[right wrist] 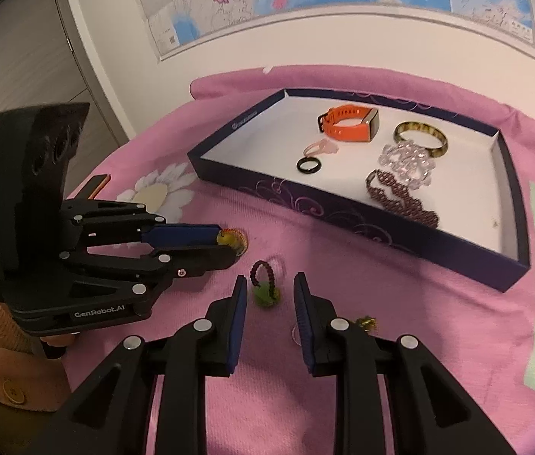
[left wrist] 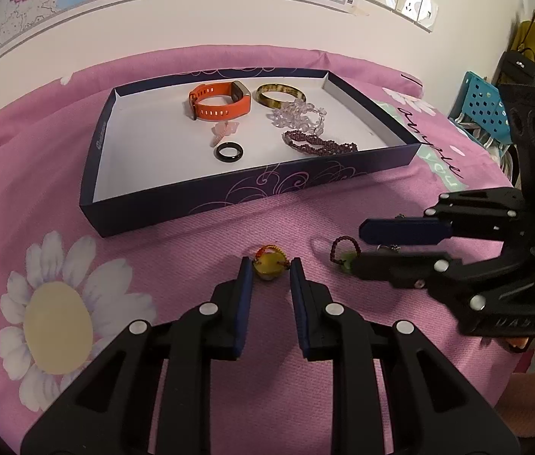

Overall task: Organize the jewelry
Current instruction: 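Grasp the yellow gem ring with the left tool while the right tool grasps the green-stone beaded ring, then carry both rings into the box and lower them with both tools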

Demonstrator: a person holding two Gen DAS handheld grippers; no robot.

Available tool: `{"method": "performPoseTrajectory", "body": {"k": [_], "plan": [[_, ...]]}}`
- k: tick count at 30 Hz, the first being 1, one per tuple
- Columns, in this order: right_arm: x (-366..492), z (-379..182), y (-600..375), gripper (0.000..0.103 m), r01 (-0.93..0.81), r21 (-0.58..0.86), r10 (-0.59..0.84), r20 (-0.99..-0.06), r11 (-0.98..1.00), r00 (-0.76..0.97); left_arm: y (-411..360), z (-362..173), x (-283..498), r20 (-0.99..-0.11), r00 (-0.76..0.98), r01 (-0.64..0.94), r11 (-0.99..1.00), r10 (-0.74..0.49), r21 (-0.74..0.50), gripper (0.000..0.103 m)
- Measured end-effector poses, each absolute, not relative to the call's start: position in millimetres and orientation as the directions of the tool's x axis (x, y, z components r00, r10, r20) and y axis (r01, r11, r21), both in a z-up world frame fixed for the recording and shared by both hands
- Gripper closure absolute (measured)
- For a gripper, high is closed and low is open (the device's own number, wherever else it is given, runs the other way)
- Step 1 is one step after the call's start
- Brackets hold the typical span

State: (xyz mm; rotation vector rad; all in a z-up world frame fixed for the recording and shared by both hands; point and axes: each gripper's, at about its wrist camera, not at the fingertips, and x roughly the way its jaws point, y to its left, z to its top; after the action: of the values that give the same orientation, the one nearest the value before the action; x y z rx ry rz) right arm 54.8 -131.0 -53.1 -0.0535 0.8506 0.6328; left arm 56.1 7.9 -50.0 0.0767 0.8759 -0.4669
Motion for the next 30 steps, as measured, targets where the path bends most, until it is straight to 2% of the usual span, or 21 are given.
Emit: {"method": "performPoseTrajectory", "body": {"k": [3, 4, 16, 30], "plan": [[56.7, -55.9, -127.9, 0.084, -0.541, 0.196, 0.492, -0.726, 0.818, 0.481, 7.9, -49.8, 56.4, -0.755, 0.547, 0.422, 0.898, -0.362, -0.125, 0.083], [56.6, -56.7, -127.8, 0.090, -0.542, 0.200, 0.495, -0.727, 0.816, 0.477, 7.8, -49.7, 56.5, -0.754, 0.548, 0.422, 0.898, -0.362, -0.125, 0.083], [55.9, -42.5, -146.3, 0.090, -0.509, 0.210, 0.495, -0.691, 0.835, 0.527, 7.9, -44.4, 55.2, -0.739, 0.559, 0.423, 0.896, -0.376, -0.136, 0.084], [65.7, -19.5, -166.5, 0.090, -0.480, 0.197, 0.480, -0.653, 0.855, 0.586, 3.8, -11.7, 60.4, -0.677, 0.621, 0.441, 0.890, -0.395, -0.115, 0.084]]}}
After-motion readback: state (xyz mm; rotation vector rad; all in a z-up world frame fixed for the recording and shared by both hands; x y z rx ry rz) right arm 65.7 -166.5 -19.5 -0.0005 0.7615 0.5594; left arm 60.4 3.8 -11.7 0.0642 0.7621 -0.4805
